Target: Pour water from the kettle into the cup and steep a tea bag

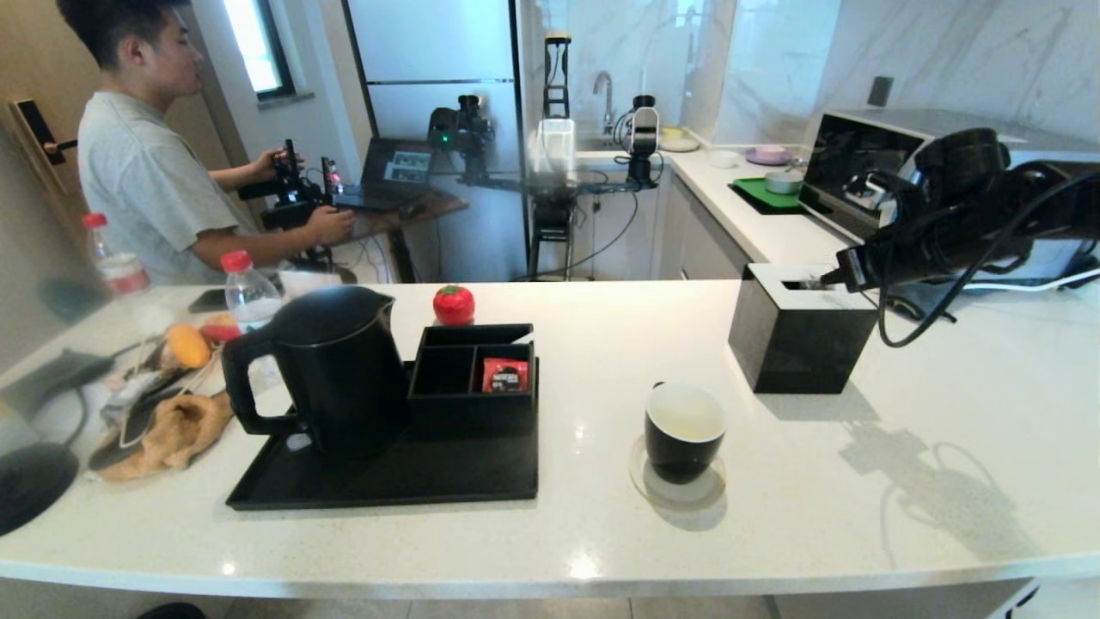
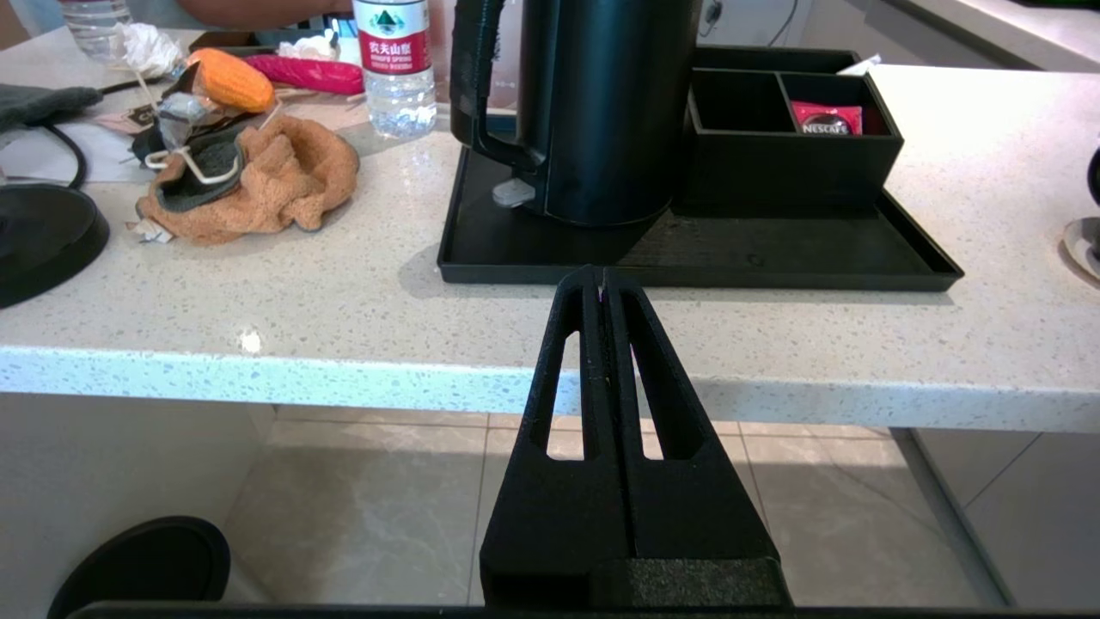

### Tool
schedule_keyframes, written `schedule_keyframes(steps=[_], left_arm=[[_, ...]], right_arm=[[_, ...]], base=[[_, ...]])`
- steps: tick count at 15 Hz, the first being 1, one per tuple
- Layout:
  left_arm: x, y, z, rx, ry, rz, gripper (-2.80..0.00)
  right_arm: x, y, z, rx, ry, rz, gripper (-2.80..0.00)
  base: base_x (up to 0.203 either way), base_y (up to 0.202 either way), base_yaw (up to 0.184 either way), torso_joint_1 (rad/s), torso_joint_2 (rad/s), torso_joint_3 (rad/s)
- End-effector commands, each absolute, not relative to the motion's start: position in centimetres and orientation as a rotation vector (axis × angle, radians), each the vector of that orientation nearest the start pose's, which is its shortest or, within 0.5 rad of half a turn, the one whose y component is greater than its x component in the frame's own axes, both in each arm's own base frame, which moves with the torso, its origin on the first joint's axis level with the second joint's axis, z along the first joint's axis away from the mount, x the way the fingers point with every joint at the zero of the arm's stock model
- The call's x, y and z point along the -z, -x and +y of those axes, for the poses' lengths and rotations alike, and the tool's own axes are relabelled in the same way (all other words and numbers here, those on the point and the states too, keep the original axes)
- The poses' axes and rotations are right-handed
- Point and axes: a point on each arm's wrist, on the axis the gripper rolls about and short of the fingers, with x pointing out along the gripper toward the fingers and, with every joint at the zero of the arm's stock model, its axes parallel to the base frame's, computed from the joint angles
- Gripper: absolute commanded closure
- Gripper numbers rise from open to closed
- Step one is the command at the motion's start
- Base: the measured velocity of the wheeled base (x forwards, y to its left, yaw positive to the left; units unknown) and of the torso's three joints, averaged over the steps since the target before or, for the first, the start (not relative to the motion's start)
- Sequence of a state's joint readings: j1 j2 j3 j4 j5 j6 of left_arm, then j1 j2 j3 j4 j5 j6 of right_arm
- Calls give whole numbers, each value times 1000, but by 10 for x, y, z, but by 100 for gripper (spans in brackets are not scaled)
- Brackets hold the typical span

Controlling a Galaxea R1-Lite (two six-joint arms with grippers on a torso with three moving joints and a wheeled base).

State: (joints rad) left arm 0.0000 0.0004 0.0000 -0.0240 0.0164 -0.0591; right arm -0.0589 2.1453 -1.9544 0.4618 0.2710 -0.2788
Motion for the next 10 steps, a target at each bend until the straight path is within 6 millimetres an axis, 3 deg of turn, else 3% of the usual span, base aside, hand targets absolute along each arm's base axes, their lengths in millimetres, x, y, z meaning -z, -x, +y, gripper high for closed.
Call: schedule_keyframes(steps=[1, 10], left_arm=[[-78, 23, 0, -16, 60, -25, 0], [-78, 23, 0, -16, 60, -26, 0]], right_arm=[[-220, -436, -19, -299, 158, 632, 0], [-217, -444, -19, -297, 165, 595, 0]], base=[[0, 0, 0, 0, 0, 0], [0, 0, 0, 0, 0, 0]])
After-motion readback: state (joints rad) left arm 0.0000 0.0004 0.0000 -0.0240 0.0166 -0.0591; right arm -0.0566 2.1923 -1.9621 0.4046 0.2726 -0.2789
